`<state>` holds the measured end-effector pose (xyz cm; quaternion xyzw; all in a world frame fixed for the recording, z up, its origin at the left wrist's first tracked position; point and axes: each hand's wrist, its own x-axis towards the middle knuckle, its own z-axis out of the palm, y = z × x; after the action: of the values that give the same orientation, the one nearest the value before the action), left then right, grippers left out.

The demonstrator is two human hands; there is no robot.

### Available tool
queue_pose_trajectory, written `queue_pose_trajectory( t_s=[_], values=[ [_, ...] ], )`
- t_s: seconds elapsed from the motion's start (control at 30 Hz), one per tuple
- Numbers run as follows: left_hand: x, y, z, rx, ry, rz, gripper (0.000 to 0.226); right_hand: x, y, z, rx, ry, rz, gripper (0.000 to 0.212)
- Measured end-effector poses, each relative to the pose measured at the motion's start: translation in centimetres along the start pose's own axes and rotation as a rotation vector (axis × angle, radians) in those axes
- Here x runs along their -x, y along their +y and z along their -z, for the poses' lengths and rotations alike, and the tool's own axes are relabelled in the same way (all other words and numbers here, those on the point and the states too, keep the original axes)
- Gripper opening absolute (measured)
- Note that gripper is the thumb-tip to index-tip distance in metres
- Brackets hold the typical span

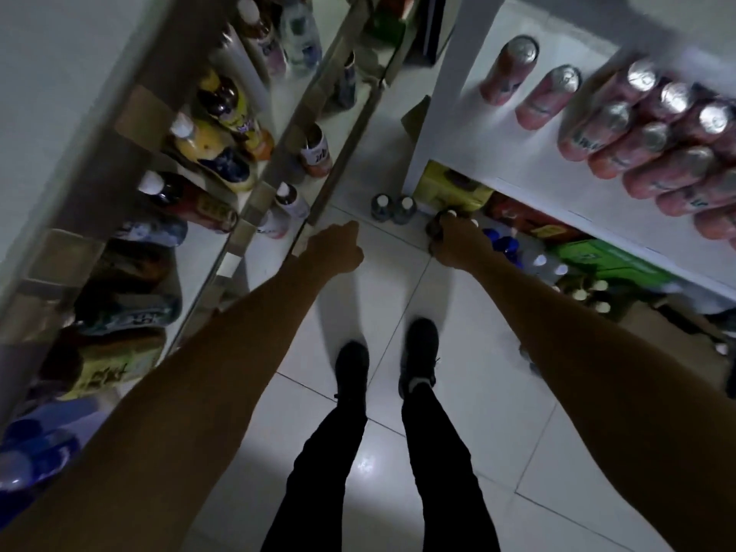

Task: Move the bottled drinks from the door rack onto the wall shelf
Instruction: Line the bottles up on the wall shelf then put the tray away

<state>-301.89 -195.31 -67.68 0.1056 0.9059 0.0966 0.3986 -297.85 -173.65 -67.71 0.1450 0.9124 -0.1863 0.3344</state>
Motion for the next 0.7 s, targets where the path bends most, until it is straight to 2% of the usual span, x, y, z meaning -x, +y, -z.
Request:
queue_pose_trajectory(
  t_s=[0.2, 0.33, 0.7],
  values=[
    [-7.6, 0.1, -4.9, 0.107, 0.016, 0.064, 0.050, -6.5, 1.8, -4.5, 0.007, 0.027, 0.019, 0.041],
    [-13.3, -0.3, -9.0, 0.191, 0.042, 0.081, 0.044, -11.5, 3.8, -8.5, -0.037, 0.024, -0.006, 0.039],
    [-28.6, -5.4, -18.0, 0.324, 0.093, 0.131, 0.045, -25.7, 7.2, -19.5, -0.205, 0.065, -0.060, 0.058]
  ],
)
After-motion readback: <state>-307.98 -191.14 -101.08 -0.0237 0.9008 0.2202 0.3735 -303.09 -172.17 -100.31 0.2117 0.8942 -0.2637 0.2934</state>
